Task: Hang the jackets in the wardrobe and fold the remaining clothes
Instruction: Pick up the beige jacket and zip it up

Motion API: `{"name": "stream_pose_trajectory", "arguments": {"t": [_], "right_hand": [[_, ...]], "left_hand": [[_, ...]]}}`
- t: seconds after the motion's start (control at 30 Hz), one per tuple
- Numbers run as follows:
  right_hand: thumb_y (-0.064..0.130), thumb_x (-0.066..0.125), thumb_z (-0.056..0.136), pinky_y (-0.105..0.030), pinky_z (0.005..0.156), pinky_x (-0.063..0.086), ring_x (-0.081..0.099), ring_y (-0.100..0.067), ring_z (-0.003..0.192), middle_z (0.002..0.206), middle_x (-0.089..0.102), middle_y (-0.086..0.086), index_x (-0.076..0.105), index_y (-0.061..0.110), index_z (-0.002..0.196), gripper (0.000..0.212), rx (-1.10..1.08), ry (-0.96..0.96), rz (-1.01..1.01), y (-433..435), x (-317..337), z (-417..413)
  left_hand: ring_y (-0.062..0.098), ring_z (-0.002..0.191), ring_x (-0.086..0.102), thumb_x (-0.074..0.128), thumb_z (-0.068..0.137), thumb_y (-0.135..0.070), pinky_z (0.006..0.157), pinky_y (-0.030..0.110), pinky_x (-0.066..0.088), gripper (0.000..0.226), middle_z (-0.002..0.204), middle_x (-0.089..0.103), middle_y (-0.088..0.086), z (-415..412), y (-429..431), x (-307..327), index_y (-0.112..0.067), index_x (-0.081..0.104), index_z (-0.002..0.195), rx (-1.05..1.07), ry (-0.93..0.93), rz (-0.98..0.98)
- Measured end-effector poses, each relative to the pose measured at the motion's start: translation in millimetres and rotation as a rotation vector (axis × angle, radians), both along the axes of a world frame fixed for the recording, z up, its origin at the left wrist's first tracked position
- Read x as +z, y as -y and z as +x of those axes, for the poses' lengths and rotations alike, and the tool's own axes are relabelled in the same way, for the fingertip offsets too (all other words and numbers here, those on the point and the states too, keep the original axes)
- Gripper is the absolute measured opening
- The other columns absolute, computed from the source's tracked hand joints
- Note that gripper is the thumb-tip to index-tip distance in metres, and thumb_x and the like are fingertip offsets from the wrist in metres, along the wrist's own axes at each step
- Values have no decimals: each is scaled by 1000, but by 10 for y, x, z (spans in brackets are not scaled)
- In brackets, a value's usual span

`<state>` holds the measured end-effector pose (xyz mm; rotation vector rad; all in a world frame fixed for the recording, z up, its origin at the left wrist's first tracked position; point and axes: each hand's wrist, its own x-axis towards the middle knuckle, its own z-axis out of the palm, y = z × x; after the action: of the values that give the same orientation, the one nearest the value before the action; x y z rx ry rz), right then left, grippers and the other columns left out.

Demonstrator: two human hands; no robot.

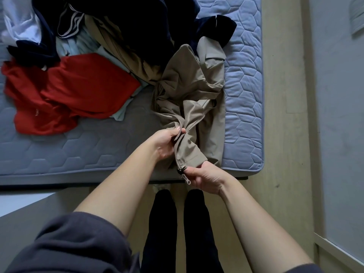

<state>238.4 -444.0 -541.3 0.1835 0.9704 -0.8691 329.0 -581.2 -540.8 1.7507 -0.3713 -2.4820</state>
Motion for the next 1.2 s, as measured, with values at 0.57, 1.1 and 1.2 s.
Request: {"name": "stream_pose_trajectory", "arguments": {"t": [0.57, 1.1, 1.2], "right_hand": [[10, 66, 76, -11, 42, 43, 60, -1, 52, 64, 67, 5, 76, 15, 61, 18, -262, -137, 104, 133, -59, 239], [11, 69, 72, -12, 38, 41, 61, -2, 51, 63, 67, 3, 70, 11, 74, 2, -328, -177, 207, 140, -39, 314], [14, 70, 67, -12, 37, 39, 59, -1, 51, 66, 68, 2, 72, 12, 75, 8, -326, -159, 203, 127, -42, 316]], "left_hand": [[10, 52, 61, 67, 84, -4, 47, 16, 48, 4, 65, 66, 4, 610, -212, 214, -2, 64, 84, -20, 134, -303], [10, 56, 66, 71, 79, 0, 55, 17, 55, 6, 61, 69, 3, 499, -353, 155, -4, 67, 77, 62, 136, -400], [11, 57, 67, 71, 79, 1, 56, 18, 55, 7, 61, 69, 4, 482, -368, 130, -4, 67, 77, 63, 144, -410]]}}
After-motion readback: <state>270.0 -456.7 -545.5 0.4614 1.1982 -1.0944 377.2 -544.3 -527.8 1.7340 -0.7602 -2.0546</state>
